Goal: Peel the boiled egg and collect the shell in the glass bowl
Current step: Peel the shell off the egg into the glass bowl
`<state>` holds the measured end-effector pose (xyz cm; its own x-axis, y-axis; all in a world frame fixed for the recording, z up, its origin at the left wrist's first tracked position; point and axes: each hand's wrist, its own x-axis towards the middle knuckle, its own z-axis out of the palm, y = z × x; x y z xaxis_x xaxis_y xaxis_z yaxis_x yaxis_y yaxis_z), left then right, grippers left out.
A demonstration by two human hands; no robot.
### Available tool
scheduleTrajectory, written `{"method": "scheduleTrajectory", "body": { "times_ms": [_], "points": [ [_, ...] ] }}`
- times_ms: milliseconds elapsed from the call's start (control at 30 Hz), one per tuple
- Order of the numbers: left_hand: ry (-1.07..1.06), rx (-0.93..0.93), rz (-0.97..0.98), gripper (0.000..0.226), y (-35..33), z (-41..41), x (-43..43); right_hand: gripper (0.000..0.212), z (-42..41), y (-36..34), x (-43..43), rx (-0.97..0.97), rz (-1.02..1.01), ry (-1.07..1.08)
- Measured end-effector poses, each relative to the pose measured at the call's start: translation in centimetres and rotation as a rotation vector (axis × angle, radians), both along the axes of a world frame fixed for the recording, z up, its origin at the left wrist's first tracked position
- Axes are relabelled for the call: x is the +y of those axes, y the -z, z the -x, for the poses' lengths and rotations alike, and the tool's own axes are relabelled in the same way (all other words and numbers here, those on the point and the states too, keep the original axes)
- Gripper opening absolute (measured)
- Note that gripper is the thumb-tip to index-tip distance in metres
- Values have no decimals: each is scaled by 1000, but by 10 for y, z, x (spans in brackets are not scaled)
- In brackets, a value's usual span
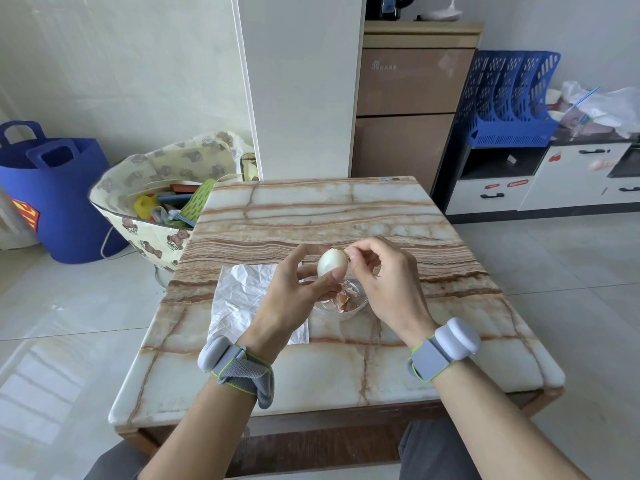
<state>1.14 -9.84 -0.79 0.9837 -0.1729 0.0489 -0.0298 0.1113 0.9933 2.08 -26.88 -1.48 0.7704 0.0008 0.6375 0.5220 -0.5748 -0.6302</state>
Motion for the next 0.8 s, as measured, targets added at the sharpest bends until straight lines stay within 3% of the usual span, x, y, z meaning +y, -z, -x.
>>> {"method": "scheduleTrajectory", "body": {
  "times_ms": [800],
  "points": [
    [-21, -7, 12, 33, 0, 2, 0, 10, 1, 3, -2, 100, -123, 20]
  ]
}}
